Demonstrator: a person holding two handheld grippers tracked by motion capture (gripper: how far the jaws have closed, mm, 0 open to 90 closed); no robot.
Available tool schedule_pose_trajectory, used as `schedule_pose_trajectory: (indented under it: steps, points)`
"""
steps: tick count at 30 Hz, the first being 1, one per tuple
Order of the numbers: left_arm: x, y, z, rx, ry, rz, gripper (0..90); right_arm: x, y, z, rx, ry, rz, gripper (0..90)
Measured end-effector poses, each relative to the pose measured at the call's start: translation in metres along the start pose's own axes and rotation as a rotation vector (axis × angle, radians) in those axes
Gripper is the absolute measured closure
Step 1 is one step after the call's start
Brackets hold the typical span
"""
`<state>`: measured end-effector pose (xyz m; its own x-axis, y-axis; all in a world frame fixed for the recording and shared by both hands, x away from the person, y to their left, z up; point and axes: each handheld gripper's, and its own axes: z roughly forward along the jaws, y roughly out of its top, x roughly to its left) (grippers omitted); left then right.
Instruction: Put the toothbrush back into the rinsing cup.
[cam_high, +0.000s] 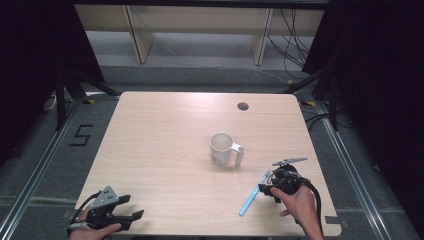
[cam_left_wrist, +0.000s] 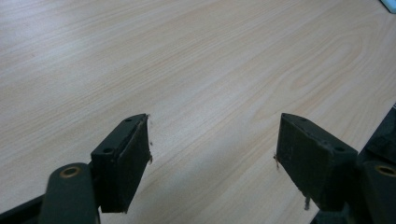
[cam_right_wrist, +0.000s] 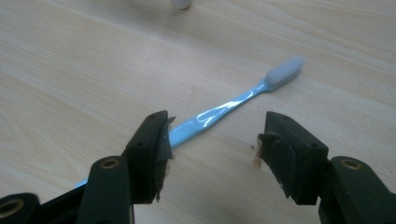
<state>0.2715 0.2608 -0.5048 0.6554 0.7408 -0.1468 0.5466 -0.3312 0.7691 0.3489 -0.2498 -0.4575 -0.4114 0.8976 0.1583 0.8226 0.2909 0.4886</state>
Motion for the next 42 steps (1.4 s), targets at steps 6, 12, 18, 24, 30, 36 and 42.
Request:
schedule_pose_trajectory:
  steps: [6, 12, 18, 24, 30, 36, 42]
  points:
    - [0.000, 0.000, -0.001, 0.001, 0.003, 0.004, 25.2, 0.001, 0.004, 0.006, 0.033, -0.015, -0.012, 43.2]
    - [-0.001, 0.000, 0.001, -0.014, 0.000, -0.012, 25.2, 0.005, 0.007, 0.009, 0.056, -0.011, 0.054, 42.6]
    - [0.000, 0.001, 0.000, -0.010, -0.004, -0.011, 25.2, 0.007, 0.013, 0.012, 0.085, -0.028, 0.015, 41.5]
    - [-0.001, 0.000, 0.001, -0.017, -0.006, -0.018, 25.2, 0.013, 0.017, 0.018, 0.113, -0.032, 0.019, 40.2]
    - [0.000, 0.000, 0.001, -0.020, -0.011, -0.020, 25.2, 0.016, 0.018, 0.022, 0.141, -0.044, 0.036, 40.3]
    - [0.000, 0.001, 0.000, -0.012, -0.012, -0.015, 25.2, 0.018, 0.018, 0.026, 0.163, -0.050, 0.013, 39.9]
    - [0.000, 0.001, 0.001, -0.022, -0.019, -0.010, 25.2, 0.020, 0.020, 0.029, 0.175, -0.052, 0.007, 39.7]
